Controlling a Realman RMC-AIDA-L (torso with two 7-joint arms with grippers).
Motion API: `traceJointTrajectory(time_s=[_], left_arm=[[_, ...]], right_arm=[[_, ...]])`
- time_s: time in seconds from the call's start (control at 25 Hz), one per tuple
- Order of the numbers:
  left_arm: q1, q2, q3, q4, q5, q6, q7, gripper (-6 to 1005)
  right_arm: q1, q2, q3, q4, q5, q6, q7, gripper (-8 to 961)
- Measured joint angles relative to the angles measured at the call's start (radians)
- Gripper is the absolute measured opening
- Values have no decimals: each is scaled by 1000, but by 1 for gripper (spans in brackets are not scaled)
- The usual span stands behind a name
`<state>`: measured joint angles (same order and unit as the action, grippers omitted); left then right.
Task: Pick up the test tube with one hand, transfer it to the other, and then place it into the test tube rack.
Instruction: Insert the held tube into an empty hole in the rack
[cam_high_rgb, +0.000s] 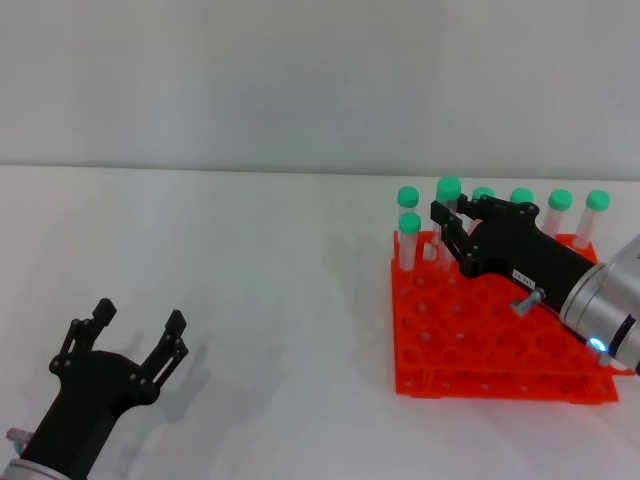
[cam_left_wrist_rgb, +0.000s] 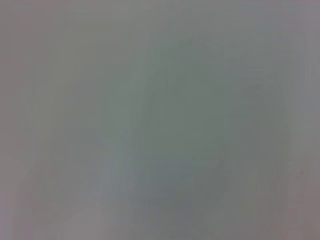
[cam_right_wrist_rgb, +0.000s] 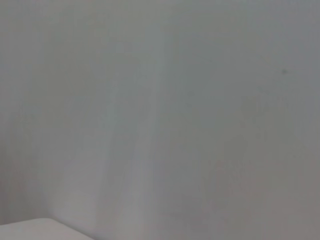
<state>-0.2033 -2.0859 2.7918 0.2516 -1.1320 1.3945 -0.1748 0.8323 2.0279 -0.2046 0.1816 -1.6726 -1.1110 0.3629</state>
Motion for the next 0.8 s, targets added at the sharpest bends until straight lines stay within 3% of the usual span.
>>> traceJointTrajectory(time_s=[0.8], left_arm=[[-2,1,0,-2,-1,0,0,894]], right_arm=[[-19,0,53,30,-3,79,-41,230]])
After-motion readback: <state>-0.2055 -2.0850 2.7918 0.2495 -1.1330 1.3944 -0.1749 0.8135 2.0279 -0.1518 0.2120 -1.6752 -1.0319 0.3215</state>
